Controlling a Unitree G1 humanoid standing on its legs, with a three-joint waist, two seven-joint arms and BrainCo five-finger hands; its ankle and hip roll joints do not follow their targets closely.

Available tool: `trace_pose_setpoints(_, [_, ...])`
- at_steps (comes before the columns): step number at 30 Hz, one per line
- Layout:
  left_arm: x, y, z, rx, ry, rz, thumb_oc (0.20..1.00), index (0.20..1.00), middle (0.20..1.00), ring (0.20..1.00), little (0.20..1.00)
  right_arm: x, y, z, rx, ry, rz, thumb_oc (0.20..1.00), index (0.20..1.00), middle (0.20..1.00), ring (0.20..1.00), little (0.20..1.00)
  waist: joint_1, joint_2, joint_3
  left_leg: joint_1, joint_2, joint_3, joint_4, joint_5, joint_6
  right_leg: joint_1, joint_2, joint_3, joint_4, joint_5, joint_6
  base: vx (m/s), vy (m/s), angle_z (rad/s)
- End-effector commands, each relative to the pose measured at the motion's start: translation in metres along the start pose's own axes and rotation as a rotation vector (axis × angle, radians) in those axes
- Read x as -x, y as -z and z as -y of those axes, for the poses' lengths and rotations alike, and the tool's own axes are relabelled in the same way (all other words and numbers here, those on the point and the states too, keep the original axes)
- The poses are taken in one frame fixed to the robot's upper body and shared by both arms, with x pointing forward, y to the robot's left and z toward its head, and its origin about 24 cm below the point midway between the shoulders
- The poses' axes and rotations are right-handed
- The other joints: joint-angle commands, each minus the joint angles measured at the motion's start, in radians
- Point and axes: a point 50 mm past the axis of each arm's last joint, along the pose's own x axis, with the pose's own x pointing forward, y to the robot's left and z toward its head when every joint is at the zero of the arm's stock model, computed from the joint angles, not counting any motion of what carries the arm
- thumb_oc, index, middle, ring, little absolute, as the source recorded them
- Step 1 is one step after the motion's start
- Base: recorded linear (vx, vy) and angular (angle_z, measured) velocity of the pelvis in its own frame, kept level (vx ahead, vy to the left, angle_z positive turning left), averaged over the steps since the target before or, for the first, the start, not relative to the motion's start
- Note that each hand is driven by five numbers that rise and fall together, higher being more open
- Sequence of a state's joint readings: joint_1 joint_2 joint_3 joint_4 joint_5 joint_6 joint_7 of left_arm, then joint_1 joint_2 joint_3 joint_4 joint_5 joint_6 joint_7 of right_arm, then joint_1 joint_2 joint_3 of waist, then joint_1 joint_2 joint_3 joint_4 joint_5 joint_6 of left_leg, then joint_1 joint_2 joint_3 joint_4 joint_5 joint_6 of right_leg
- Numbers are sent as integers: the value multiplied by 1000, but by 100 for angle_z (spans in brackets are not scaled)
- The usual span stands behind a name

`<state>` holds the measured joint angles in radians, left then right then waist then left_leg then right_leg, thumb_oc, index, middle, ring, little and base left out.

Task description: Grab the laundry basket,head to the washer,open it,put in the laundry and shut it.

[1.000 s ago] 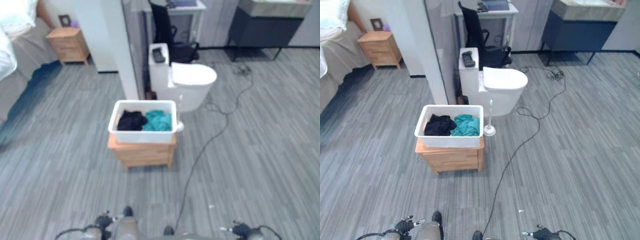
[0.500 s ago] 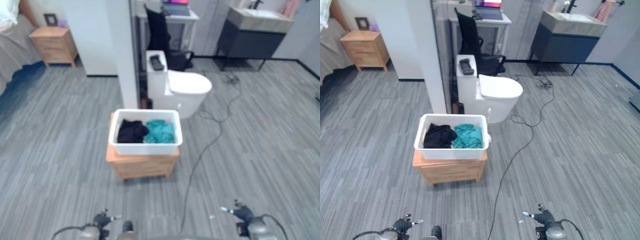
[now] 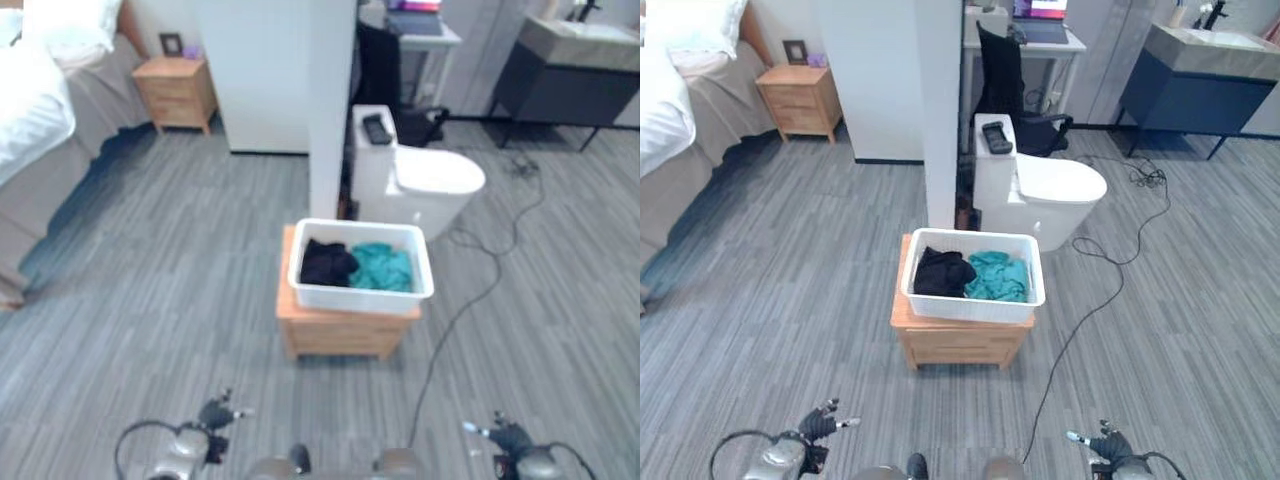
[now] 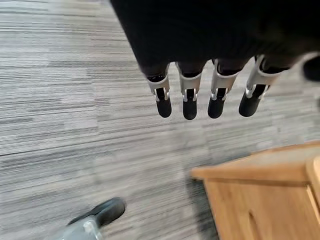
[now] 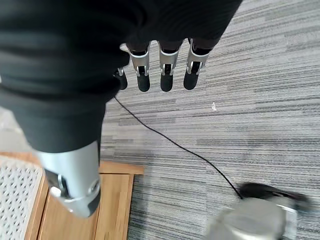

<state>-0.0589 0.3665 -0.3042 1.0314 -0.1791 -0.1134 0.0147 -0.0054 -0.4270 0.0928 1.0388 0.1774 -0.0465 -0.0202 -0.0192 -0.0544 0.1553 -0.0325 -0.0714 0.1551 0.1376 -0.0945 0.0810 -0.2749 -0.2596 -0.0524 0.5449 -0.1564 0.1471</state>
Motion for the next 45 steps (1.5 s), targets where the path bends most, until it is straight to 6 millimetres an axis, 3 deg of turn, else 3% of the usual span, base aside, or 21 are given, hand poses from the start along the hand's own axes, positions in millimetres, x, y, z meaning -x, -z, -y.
trace_pose_setpoints(1, [-2,-17,-1,13,2,88,1000,1000,1000,1000,1000,-4,-24,20,-23,64,74,1000,1000,1000,1000,1000,-10,23,-11,56,105,-80,41,-72,-75,106,8,-17,-308,230,29,253,-146,3])
trace_pose_setpoints(4, [-3,-24,-1,8,-1,110,1000,1000,1000,1000,1000,-4,-25,19,-25,61,77,1000,1000,1000,1000,1000,-23,16,-11,92,106,-89,26,-89,-94,104,-4,-10,-426,251,42,217,-151,19])
trace_pose_setpoints(5, [-4,-27,2,18,0,120,1000,1000,1000,1000,1000,-3,-20,15,-28,51,66,1000,1000,1000,1000,1000,-32,5,-16,127,120,-87,15,-103,-116,89,-23,-15,-471,284,58,269,-216,4])
trace_pose_setpoints(8, [-4,-26,6,23,10,122,1000,1000,1000,1000,1000,0,-9,14,-45,49,47,1000,1000,1000,1000,1000,-45,-7,-28,161,138,-104,5,-117,-135,107,-6,-2,-466,280,57,276,-246,24])
trace_pose_setpoints(9, [-4,-26,13,21,29,126,1000,1000,1000,1000,1000,4,3,16,-60,54,23,1000,1000,1000,1000,1000,-58,-11,-47,180,164,-125,2,-124,-151,112,28,20,-444,261,41,243,-273,64])
trace_pose_setpoints(10, [-4,-27,15,27,31,127,1000,1000,1000,1000,1000,4,6,17,-68,60,15,1000,1000,1000,1000,1000,-62,-4,-55,175,191,-135,16,-89,-168,120,55,15,-436,243,25,282,-379,59])
trace_pose_setpoints(12, [-5,-32,17,39,32,136,1000,1000,1000,1000,1000,4,4,21,-103,79,22,1000,1000,1000,1000,1000,-56,-6,-45,65,236,-175,216,66,-194,150,93,-3,-439,217,-21,70,-338,51])
trace_pose_setpoints(13, [-6,-37,18,56,29,153,1000,1000,1000,1000,1000,4,1,23,-133,94,42,1000,1000,1000,1000,1000,-46,-12,-22,-30,237,-222,368,114,-188,174,114,-15,-452,210,-52,31,-390,37])
trace_pose_setpoints(14, [-8,-39,19,78,10,147,1000,1000,1000,1000,1000,3,-6,28,-177,129,70,1000,1000,1000,1000,1000,-40,-36,-16,-94,226,-216,381,124,-177,221,122,-33,-505,194,-66,70,-315,8])
trace_pose_setpoints(16, [-8,-43,20,127,-8,153,1000,1000,1000,1000,1000,4,-18,39,-237,174,127,1000,1000,1000,1000,1000,-32,-42,-26,-115,210,-172,234,65,-168,246,124,-36,-529,181,-61,183,-89,0])
trace_pose_setpoints(18, [-7,-47,27,169,-6,175,1000,1000,1000,1000,1000,8,-36,54,-325,238,218,1000,1000,1000,1000,1000,-18,-22,-31,-74,219,-148,25,75,-173,263,139,-28,-516,158,-57,195,49,-6])
trace_pose_setpoints(22, [-3,-60,26,258,-41,234,1000,1000,1000,1000,1000,30,-70,82,-435,400,431,1000,1000,1000,1000,1000,-36,-2,-63,-32,216,-139,-22,75,-174,276,138,-29,-502,143,-45,154,34,-35])
trace_pose_setpoints(25, [26,-69,-13,176,-116,370,1000,1000,1000,1000,1000,65,-94,103,-364,466,612,1000,1000,1000,1000,1000,-19,25,-73,36,214,-126,-62,48,-166,298,125,-16,-520,141,-33,170,57,-13])
trace_pose_setpoints(31, [48,-65,-42,59,-166,397,1000,1000,1000,1000,1000,71,-108,94,-272,355,635,1000,1000,1000,1000,1000,-5,44,-78,77,218,-104,-100,40,-164,308,120,-11,-543,140,-28,62,20,-14])
trace_pose_setpoints(38, [58,-84,-46,18,-123,472,1000,1000,1000,1000,1000,64,-123,80,-186,282,633,1000,1000,1000,1000,1000,0,65,-58,65,219,-105,-112,41,-164,285,111,-18,-549,148,-21,3,11,-4])
trace_pose_setpoints(40, [57,-95,-48,-28,-129,493,1000,1000,1000,1000,1000,62,-135,73,-170,252,653,1000,1000,1000,1000,1000,-2,70,-43,45,217,-106,-112,43,-164,259,107,-17,-547,156,-19,-131,27,2])
trace_pose_setpoints(41, [55,-131,-54,-113,-163,577,1000,1000,1000,1000,1000,62,-157,65,-154,226,703,1000,1000,1000,1000,1000,-9,77,-18,5,211,-107,-110,47,-165,210,100,-12,-541,169,-14,-171,35,1])
trace_pose_setpoints(42, [54,-133,-54,-113,-165,581,1000,1000,1000,1000,1000,62,-159,65,-156,228,707,1000,1000,1000,1000,1000,-8,77,-17,-1,211,-108,-108,48,-164,204,100,-12,-539,169,-14,-204,41,0])
trace_pose_setpoints(43, [54,-152,-54,-131,-178,627,1000,1000,1000,1000,1000,62,-170,61,-152,222,727,1000,1000,1000,1000,1000,-10,79,-5,-26,209,-107,-104,51,-164,178,96,-9,-533,174,-12,-234,33,0])
trace_pose_setpoints(44, [56,-192,-57,-156,-232,723,1000,1000,1000,1000,1000,62,-190,56,-145,219,760,1000,1000,1000,1000,1000,-16,81,19,-71,201,-108,-96,58,-164,126,91,0,-520,187,-9,-307,40,2])
trace_pose_setpoints(45, [59,-215,-59,-165,-265,777,1000,1000,1000,1000,1000,62,-202,55,-148,225,784,1000,1000,1000,1000,1000,-16,81,34,-104,196,-110,-87,63,-163,92,87,4,-510,195,-8,-317,27,2])
